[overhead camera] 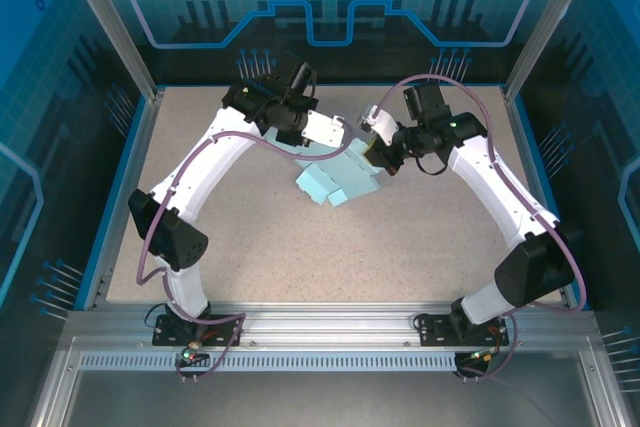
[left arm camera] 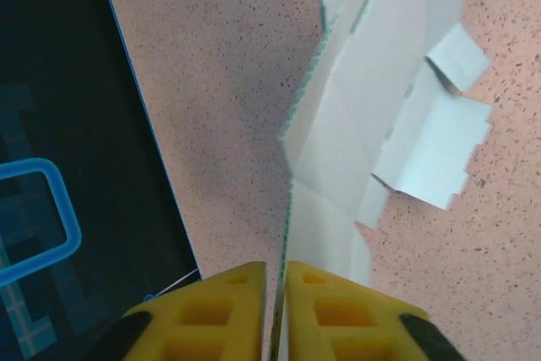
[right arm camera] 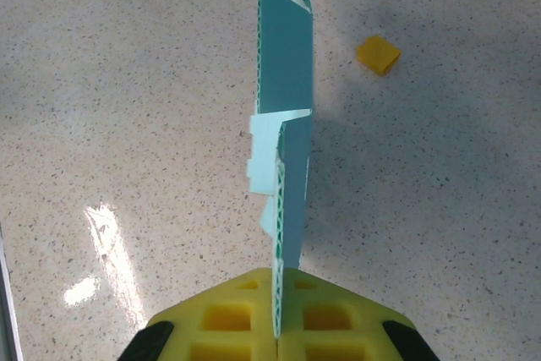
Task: Fold the paper box
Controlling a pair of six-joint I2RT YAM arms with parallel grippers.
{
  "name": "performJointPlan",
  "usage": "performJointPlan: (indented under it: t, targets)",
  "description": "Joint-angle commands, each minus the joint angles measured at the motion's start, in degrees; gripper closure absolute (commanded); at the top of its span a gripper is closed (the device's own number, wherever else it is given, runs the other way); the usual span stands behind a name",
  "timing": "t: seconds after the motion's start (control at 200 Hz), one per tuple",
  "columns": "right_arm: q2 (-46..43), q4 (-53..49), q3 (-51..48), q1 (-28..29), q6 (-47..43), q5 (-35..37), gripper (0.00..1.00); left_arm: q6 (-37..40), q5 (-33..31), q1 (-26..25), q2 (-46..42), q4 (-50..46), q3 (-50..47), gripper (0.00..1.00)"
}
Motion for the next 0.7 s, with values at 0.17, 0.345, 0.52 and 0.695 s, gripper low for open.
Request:
performJointPlan:
  t: [0.17,0.345,0.52,0.695]
  targets:
    - [-2.8,3.3,-0.4,0.2,4.0,2.5,0.87,-2.1,-2.4,-0.4,-1.6,-0.1,0.2,1.0]
    - [-6.7,9.1,-1.4,-2.4,10.4,1.2,0.52,-9.5,-2.4,-0.3,-3.6,-0.5,0.7,1.0]
    - [-11.0,15.3,-3.5,-6.6,15.7,-3.9,0.31,-21.5,-0.2,0.4,-6.9,-0.3,-0.3,1.0]
    - [-15.4,24.8,-10.4,-11.8,19.9,-9.2,0.24,-40.5,6.8,2.8,-13.8,5.1,-7.7,1.0]
